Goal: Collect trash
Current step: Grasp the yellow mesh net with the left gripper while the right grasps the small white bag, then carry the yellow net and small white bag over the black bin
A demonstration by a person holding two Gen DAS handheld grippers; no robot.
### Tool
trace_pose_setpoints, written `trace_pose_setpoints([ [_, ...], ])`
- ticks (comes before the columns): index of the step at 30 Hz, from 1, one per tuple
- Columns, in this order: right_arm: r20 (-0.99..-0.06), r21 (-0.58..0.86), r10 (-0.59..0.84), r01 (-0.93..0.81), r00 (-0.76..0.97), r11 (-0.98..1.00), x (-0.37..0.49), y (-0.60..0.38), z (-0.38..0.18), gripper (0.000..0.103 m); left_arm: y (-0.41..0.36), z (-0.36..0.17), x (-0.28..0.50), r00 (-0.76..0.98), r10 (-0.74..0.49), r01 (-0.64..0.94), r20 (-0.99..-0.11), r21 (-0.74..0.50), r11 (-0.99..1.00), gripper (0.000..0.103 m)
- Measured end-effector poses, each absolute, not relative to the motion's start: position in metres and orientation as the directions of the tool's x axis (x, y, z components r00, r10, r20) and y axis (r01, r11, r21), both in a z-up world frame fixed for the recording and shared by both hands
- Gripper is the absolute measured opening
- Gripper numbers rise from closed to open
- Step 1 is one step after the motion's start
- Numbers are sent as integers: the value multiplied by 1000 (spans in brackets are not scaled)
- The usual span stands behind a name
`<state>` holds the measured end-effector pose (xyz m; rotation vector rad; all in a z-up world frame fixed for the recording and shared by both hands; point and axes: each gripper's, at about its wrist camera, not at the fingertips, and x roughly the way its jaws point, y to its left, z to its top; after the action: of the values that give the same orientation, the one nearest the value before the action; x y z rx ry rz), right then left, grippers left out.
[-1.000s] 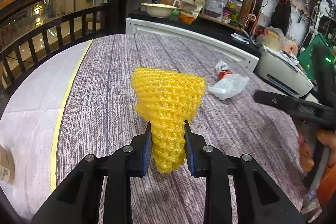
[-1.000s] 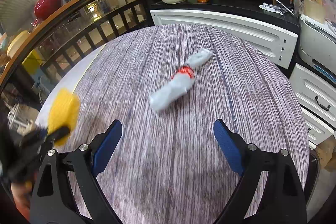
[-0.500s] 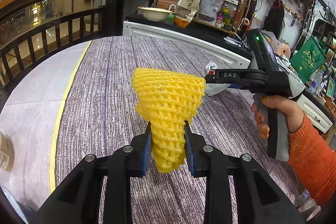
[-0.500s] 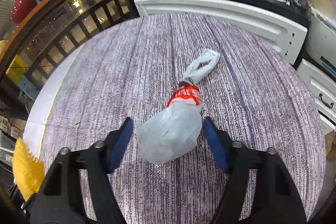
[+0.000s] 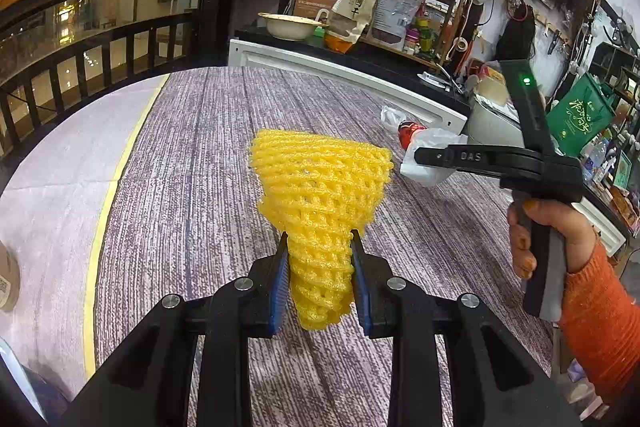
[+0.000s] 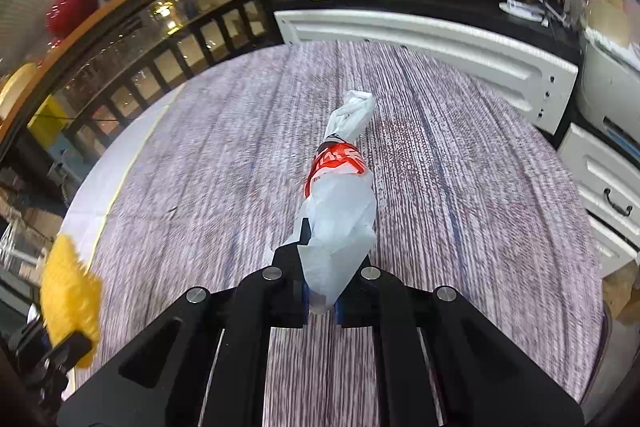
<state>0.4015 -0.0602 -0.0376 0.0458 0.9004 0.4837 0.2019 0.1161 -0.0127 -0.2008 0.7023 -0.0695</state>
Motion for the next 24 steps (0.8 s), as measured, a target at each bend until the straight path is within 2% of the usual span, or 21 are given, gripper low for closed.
trace_pose_setpoints([
  [5, -709, 244, 454, -417, 539, 876, 372, -82, -24, 9, 104, -10, 194, 765, -147, 15, -626, -211, 977, 28],
  [10, -674, 192, 437, -430, 596, 882, 346, -108, -15, 9, 89, -7, 186, 770, -172, 44, -615, -217, 975, 28],
  [24, -614, 271, 441, -349, 655, 897, 292, -202, -13, 9, 16, -3, 183, 745, -284, 173, -604, -236, 956, 28],
])
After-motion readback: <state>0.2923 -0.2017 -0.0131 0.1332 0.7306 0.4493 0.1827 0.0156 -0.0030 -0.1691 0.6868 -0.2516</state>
